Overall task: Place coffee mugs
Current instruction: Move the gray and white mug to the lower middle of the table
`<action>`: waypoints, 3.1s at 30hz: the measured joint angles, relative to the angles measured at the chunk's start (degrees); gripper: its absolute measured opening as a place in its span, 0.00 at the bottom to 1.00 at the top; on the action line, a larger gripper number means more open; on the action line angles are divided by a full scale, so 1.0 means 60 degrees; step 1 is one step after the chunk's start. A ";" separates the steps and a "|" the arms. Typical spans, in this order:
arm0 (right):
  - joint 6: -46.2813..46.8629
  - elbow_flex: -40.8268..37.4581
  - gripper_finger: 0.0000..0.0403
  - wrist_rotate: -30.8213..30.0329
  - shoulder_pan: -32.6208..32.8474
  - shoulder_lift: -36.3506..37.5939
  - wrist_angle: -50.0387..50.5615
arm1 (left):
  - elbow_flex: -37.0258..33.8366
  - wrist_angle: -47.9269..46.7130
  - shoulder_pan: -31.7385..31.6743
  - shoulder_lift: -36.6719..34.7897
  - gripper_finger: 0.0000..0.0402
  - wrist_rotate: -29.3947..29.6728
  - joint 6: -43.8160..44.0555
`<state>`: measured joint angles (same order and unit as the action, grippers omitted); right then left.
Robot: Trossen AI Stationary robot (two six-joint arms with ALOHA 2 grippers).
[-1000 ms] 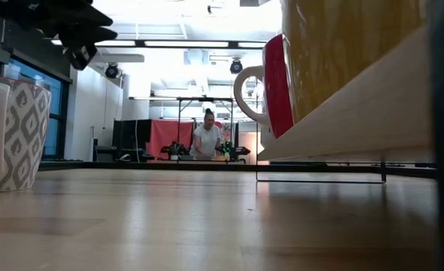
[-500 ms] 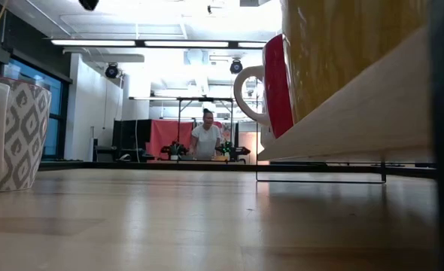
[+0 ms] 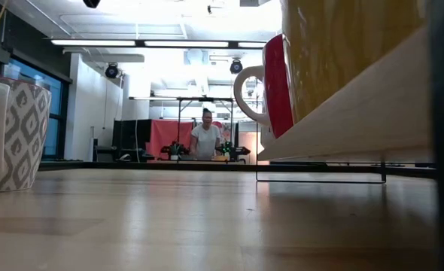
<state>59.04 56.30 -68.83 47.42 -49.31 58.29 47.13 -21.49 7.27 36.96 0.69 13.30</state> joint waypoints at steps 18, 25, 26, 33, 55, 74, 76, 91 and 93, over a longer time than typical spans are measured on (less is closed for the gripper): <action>-0.9394 -0.6544 0.23 0.4711 -0.0743 0.7742 -0.9945 | 0.0000 0.1049 -0.0004 0.0111 0.36 0.0029 0.0057; -0.8672 -0.7805 0.21 0.6337 -0.1530 0.7926 -1.0777 | 0.0000 0.1085 -0.0001 0.0279 0.36 0.0029 0.0767; -0.8785 -0.7938 0.20 0.6698 -0.1664 0.7922 -1.0937 | -0.0004 0.1055 -0.0006 0.0290 0.36 0.0029 0.0765; -0.8893 -0.8272 0.12 0.9390 -0.2540 0.7937 -1.1085 | -0.0007 0.1066 -0.0022 0.0454 0.36 0.0029 0.0769; -0.8334 -0.9210 0.07 0.9470 -0.3355 0.7918 -1.1215 | 0.0007 -0.0383 -0.0015 0.0720 0.36 -0.0627 0.0164; -0.8351 -0.9203 0.07 0.6930 -0.3355 0.7918 -1.1196 | -0.0007 -0.5749 0.0673 0.1818 0.36 -0.1091 0.1764; -0.8348 -0.9200 0.07 0.6797 -0.3355 0.7918 -1.1192 | -0.0007 -0.5862 0.0801 0.2005 0.36 -0.0918 0.2178; -0.8348 -0.9200 0.07 0.6734 -0.3355 0.7918 -1.0963 | -0.0007 -0.5939 0.1453 0.4414 0.36 -0.0264 0.3641; -0.8348 -0.9200 0.07 0.6734 -0.3355 0.7918 -1.0965 | -0.0007 -0.5919 0.1453 0.4757 0.36 -0.0251 0.3875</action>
<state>8.95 1.10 -28.42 27.29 -1.80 -7.50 47.09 -57.01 15.99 65.50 -0.82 36.55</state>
